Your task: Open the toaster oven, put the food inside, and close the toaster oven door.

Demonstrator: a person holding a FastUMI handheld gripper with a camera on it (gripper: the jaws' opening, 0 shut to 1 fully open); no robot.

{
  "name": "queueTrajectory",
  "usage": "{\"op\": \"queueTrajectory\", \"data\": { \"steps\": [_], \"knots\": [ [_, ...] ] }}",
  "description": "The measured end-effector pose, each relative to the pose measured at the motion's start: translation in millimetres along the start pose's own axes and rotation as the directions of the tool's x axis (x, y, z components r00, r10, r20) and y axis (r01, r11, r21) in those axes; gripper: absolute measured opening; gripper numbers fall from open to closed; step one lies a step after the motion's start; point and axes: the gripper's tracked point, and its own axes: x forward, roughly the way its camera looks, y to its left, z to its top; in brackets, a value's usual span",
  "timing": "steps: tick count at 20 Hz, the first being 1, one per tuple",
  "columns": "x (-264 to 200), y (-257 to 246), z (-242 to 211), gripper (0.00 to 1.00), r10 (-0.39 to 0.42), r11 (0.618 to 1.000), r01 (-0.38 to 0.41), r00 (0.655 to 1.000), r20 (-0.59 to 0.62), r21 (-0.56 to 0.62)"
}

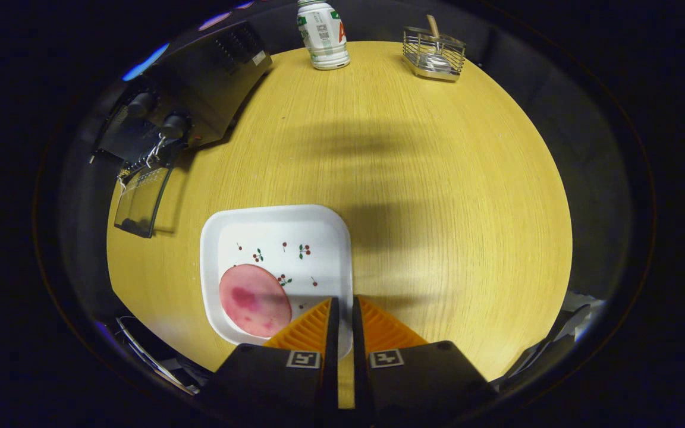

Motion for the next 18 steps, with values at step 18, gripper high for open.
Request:
{"op": "queueTrajectory", "data": {
  "steps": [18],
  "knots": [
    [-17, 33, -32, 0.05, 0.257, 0.861, -0.286, 0.958, 0.125, 0.421]
  ]
}}
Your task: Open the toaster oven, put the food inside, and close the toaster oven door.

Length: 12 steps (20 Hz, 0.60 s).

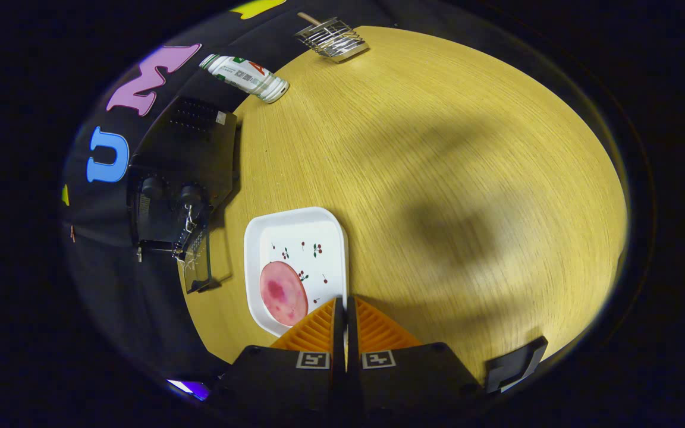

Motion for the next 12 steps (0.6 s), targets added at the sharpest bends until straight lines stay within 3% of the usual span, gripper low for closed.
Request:
{"op": "queueTrajectory", "data": {
  "steps": [12],
  "knots": [
    [-47, 40, -53, 0.05, 0.112, 0.984, -0.125, 0.988, 0.105, 0.124]
  ]
}}
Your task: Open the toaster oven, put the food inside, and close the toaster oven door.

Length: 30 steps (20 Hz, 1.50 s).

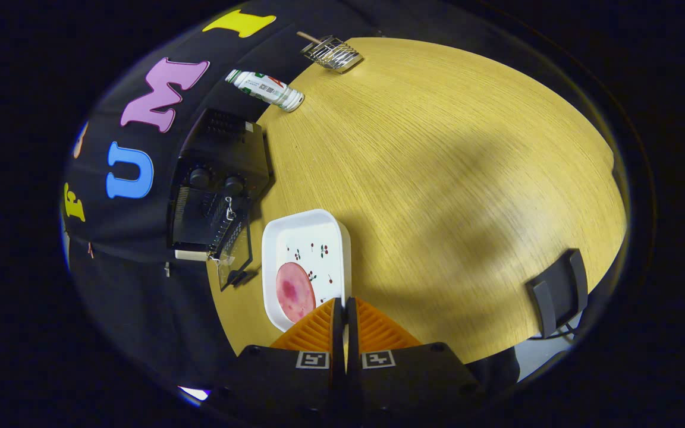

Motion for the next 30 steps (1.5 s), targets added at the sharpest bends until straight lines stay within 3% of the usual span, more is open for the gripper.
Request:
{"op": "queueTrajectory", "data": {
  "steps": [4, 10, 17, 22, 30],
  "knots": [
    [-17, 30, -17, 0.05, 0.064, 0.994, -0.069, 0.996, 0.056, 0.083],
    [-17, 90, -35, 0.05, 0.131, 0.987, -0.140, 0.986, 0.107, 0.077],
    [31, 179, -59, 0.05, 0.191, 0.981, -0.193, 0.977, 0.092, 0.016],
    [77, 213, -61, 0.05, 0.168, 0.986, -0.167, 0.981, 0.098, -0.016],
    [140, 245, -23, 0.05, 0.160, 0.974, -0.181, 0.975, 0.153, 0.133]
  ]
}}
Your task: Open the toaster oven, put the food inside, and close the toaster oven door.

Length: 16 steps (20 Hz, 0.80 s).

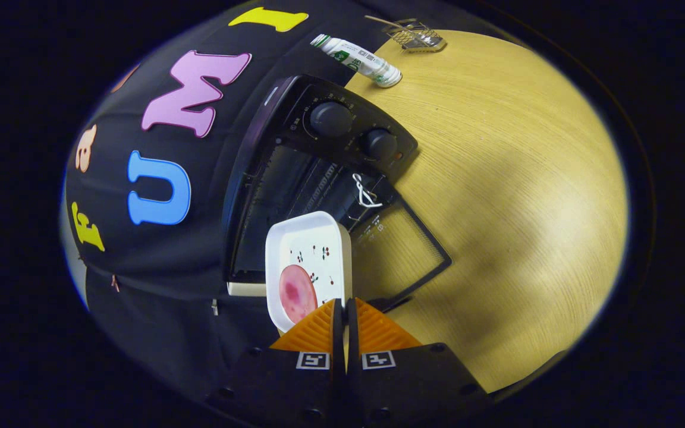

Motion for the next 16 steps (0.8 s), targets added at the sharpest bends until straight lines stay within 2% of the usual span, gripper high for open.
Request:
{"op": "queueTrajectory", "data": {
  "steps": [3, 9, 16],
  "knots": [
    [26, 3, 17, 0.05, -0.027, 0.998, 0.025, 0.999, 0.039, 0.053],
    [66, 22, 33, 0.05, -0.005, 0.987, -0.010, 0.995, 0.097, 0.158],
    [100, 35, 56, 0.06, -0.010, 0.981, -0.033, 0.976, 0.218, 0.190]
  ]
}}
